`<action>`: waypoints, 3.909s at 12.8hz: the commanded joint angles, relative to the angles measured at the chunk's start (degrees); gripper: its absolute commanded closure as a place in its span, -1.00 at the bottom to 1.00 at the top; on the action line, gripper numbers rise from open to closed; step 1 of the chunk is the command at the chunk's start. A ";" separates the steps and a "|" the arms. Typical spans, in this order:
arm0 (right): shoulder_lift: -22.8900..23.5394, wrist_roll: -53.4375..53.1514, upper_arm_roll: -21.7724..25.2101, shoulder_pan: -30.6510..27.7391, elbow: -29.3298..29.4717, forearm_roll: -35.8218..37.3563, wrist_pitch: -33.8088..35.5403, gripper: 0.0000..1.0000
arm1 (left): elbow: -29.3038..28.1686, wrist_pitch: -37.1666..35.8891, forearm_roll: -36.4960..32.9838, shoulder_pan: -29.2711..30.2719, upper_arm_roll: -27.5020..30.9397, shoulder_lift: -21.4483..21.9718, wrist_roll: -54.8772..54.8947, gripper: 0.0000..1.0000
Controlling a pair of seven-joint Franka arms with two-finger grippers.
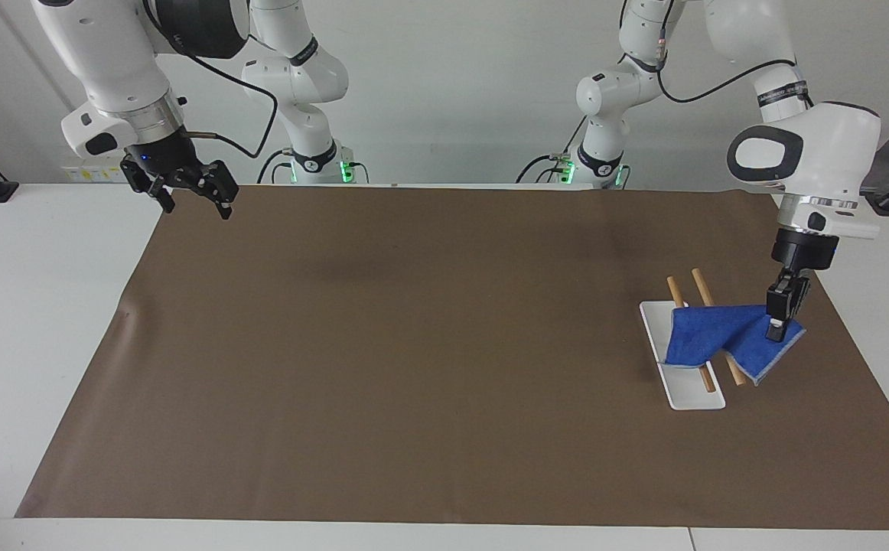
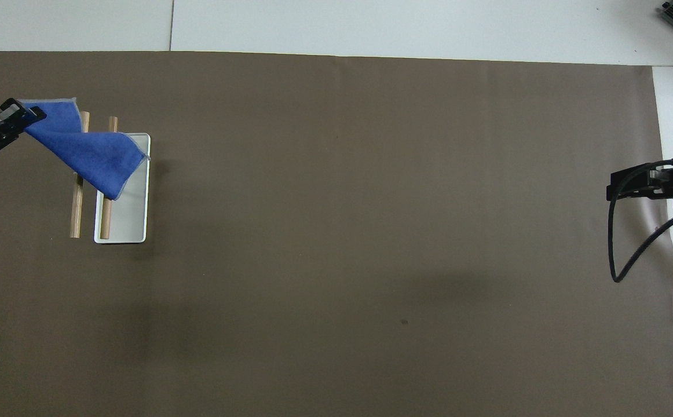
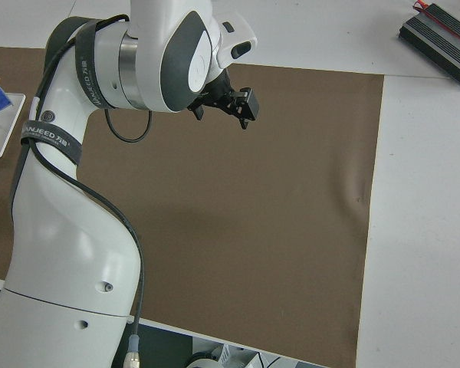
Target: Right arm passes towel to left arm to hang
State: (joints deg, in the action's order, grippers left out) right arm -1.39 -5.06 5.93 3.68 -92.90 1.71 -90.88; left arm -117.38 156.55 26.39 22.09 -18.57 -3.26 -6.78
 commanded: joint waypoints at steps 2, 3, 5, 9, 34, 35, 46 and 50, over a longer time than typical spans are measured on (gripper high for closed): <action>-1.43 0.23 -0.13 0.01 -1.15 1.37 0.79 -1.00 | -1.27 -1.32 -0.02 0.41 2.47 0.45 2.13 1.00; -1.51 0.23 -0.13 0.01 -1.15 1.37 0.88 -1.00 | -1.80 -2.55 -0.02 0.59 3.44 0.71 2.13 1.00; -1.78 0.23 -0.22 0.01 -1.15 1.37 0.88 -1.00 | -3.99 -2.92 -0.02 0.68 3.63 1.76 1.95 1.00; -1.78 -1.08 -0.31 0.27 -0.80 1.63 3.95 -1.00 | -8.47 -2.83 -0.02 0.68 3.54 3.88 1.86 0.94; -1.87 -0.38 -0.57 0.01 -0.97 0.40 3.51 -1.00 | 5.03 -43.40 -16.19 4.02 4.07 6.42 12.78 -0.64; -1.87 -0.38 -0.57 -0.08 -0.97 0.40 3.51 -1.00 | 7.49 -47.44 -18.02 3.93 3.98 7.21 10.50 -0.64; -1.87 -0.38 -0.57 -0.08 -0.97 0.40 3.51 -1.00 | 20.61 -65.14 -24.72 1.03 -7.89 11.34 1.42 -1.00; -1.87 -0.47 -0.57 -0.08 -0.97 0.40 3.43 -1.00 | 19.91 -65.23 -24.45 1.12 -7.45 12.75 0.63 -1.00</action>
State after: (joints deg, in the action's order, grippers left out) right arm -2.18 -5.24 5.77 4.12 -92.88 1.76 -87.49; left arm -97.16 92.25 2.68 23.46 -26.57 8.58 -5.66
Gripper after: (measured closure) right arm 0.000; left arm 0.000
